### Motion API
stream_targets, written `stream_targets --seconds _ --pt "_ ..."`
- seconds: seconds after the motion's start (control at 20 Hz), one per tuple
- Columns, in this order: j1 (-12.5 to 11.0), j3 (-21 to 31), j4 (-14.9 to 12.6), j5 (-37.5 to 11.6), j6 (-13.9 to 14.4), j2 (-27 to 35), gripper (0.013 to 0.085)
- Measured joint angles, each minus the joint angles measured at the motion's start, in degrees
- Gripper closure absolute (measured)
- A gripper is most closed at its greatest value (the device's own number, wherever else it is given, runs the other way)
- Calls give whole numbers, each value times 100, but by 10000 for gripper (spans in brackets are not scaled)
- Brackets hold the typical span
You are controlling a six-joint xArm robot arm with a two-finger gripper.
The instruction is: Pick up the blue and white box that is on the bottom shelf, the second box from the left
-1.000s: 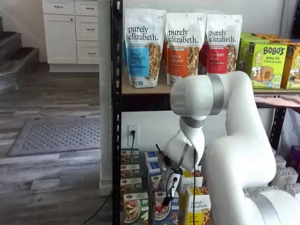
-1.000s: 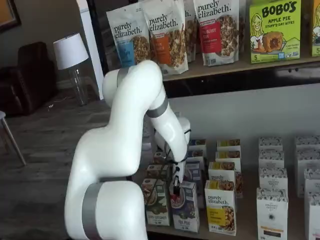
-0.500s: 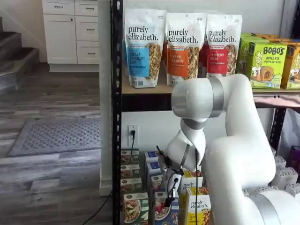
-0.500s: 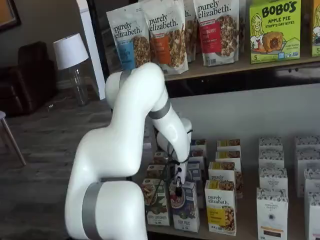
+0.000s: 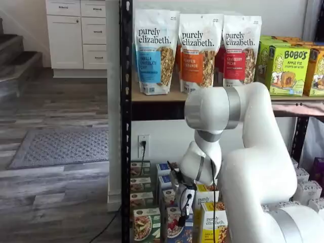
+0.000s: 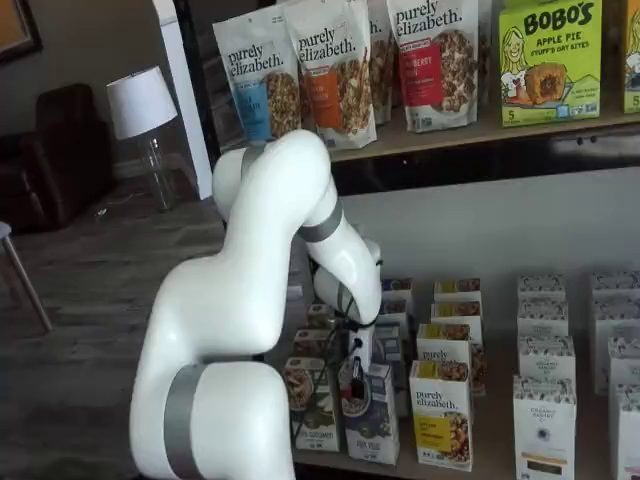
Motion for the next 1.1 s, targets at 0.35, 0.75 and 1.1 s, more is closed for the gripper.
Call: stream_targets --seconds 0.35,0.75,1.1 --pt "-19 -37 -354 128 296 49 130" --pt "19 -24 -390 -33 342 130 130" --pt "-6 -44 -343 13 277 152 290"
